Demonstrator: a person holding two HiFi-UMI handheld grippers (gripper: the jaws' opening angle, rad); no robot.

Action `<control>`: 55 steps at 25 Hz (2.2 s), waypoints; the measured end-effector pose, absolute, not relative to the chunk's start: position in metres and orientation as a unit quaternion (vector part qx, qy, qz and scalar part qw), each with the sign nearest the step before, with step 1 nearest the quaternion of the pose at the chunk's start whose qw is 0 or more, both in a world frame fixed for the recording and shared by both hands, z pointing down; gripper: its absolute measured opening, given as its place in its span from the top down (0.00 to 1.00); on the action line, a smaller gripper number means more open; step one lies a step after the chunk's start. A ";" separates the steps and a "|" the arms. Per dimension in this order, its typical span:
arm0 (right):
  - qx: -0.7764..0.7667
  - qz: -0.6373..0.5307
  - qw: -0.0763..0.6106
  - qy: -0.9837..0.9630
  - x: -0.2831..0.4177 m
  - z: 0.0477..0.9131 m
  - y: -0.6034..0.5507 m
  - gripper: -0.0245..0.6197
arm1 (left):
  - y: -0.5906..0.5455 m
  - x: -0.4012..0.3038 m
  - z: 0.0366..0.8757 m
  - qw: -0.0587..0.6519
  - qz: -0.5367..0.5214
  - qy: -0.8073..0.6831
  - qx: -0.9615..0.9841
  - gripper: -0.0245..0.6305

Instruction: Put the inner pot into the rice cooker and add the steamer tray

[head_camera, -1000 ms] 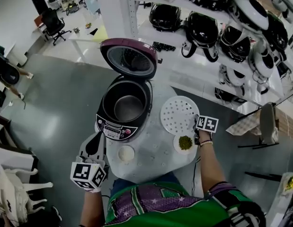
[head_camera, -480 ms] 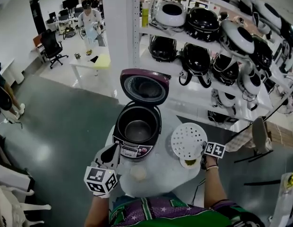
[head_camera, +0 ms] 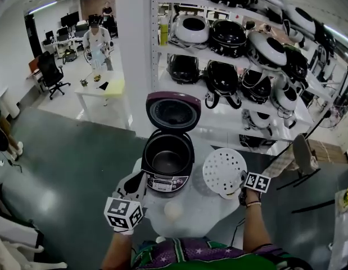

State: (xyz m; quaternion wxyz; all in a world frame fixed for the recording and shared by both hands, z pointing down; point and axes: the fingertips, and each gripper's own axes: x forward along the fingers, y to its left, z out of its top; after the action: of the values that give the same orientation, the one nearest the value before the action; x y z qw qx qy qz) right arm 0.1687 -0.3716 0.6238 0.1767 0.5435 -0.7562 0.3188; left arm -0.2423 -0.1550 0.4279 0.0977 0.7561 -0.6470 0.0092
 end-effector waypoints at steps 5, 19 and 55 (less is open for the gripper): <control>0.548 0.324 0.145 -0.757 0.145 0.611 -0.338 0.93 | -0.143 -0.256 0.424 0.089 0.007 -0.629 0.772 0.93; 0.514 0.333 0.109 -0.783 0.067 0.576 -0.320 0.93 | -0.126 -0.293 0.426 0.096 -0.004 -0.626 0.774 0.93; 0.327 0.393 0.127 -0.850 -0.096 0.572 -0.410 0.92 | -0.118 -0.288 0.436 0.118 -0.008 -0.752 0.649 0.93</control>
State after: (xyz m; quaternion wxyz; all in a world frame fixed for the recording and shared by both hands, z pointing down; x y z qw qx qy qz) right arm -0.0962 -0.4096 0.5725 0.1269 0.3272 -0.8500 0.3928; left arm -0.2875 -0.1182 0.4360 0.1177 0.6488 -0.7517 -0.0079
